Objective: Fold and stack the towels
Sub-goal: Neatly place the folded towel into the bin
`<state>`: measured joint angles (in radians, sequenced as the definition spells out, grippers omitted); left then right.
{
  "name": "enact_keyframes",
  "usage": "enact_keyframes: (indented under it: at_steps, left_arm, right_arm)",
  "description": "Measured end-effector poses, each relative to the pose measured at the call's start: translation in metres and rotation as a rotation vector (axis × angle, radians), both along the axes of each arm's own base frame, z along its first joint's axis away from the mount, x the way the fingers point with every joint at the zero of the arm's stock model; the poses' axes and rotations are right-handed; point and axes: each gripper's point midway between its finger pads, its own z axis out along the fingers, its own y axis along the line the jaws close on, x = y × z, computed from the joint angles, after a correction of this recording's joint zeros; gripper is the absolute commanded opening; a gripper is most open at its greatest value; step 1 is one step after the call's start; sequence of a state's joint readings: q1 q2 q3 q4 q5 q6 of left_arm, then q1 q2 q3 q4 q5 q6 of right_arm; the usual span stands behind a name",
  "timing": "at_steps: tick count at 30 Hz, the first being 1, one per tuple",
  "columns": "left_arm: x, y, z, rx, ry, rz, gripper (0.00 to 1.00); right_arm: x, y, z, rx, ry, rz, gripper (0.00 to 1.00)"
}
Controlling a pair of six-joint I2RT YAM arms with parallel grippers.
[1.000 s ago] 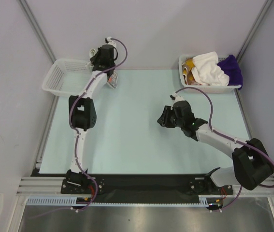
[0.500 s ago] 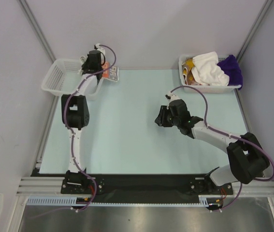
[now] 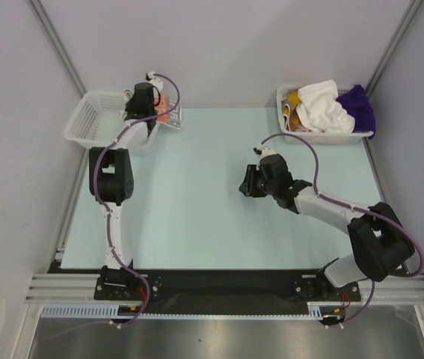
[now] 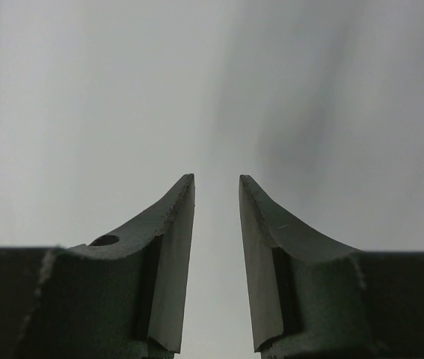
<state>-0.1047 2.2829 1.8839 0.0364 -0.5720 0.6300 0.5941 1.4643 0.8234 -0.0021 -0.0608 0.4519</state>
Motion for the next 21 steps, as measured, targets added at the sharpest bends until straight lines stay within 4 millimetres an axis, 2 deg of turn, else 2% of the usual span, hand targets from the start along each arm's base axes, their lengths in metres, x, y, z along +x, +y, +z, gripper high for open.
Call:
enact_keyframes:
  at_steps: [4,13,21]
  left_arm:
    - [0.002,0.005,0.010,0.015,-0.024,-0.001,0.00]
    - [-0.004,0.022,-0.006,0.071,0.020,0.002,0.00]
    - [-0.004,0.037,-0.002,0.083,0.000,0.021,0.00]
  right_arm:
    - [0.000,0.000,0.000,-0.001,-0.001,0.001,0.36]
    - [0.001,0.001,-0.002,-0.003,-0.001,0.004,0.36]
    - [0.001,0.002,-0.005,-0.002,0.004,0.010,0.36]
